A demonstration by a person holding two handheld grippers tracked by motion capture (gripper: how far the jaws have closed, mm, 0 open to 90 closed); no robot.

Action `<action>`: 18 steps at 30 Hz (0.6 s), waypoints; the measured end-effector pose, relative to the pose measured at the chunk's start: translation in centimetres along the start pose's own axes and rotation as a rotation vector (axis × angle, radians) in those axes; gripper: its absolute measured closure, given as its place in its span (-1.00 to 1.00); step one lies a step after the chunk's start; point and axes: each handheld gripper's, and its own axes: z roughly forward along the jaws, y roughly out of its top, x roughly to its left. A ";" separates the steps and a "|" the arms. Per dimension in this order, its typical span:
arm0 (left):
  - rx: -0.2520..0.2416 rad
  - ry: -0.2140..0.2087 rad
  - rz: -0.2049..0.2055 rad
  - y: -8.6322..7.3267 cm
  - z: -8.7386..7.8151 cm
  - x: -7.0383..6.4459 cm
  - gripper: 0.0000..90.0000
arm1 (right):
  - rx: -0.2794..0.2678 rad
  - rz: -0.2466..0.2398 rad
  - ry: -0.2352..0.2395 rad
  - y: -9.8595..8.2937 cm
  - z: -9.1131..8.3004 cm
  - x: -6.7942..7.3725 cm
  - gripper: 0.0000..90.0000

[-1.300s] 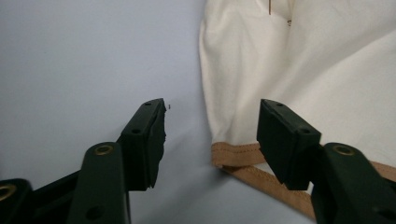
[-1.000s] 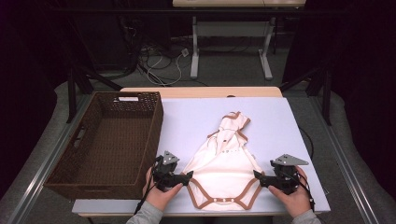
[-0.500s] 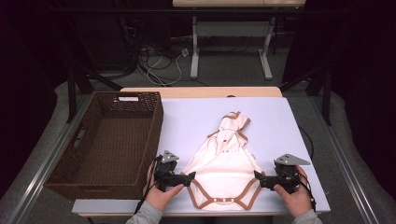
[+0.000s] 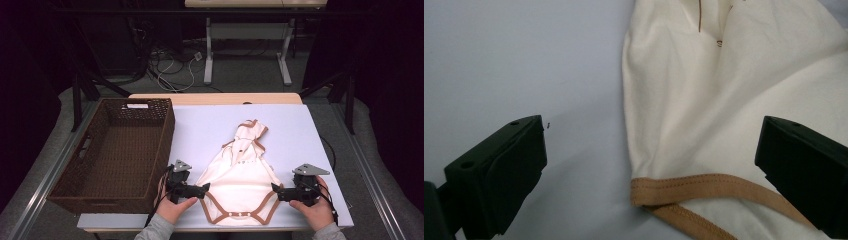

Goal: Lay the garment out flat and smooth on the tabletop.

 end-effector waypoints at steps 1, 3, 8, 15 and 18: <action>-0.003 0.001 -0.003 0.1 0.1 0.0 -0.99 | -0.001 -0.003 -0.004 0.1 0.0 0.0 -0.99; 0.003 -0.004 -0.010 0.3 0.3 -0.1 -0.99 | -0.002 -0.002 0.000 0.3 0.1 0.0 -0.99; 0.015 -0.002 -0.016 0.9 0.6 -0.2 -0.99 | -0.004 -0.025 0.014 1.1 0.3 0.1 -1.00; -0.011 -0.019 -0.028 2.7 0.5 -0.1 -0.99 | 0.002 -0.049 0.016 2.6 0.8 0.1 -0.99; -0.029 -0.017 -0.013 4.0 0.5 -0.4 -0.99 | 0.002 -0.064 0.012 3.6 0.9 0.1 -0.97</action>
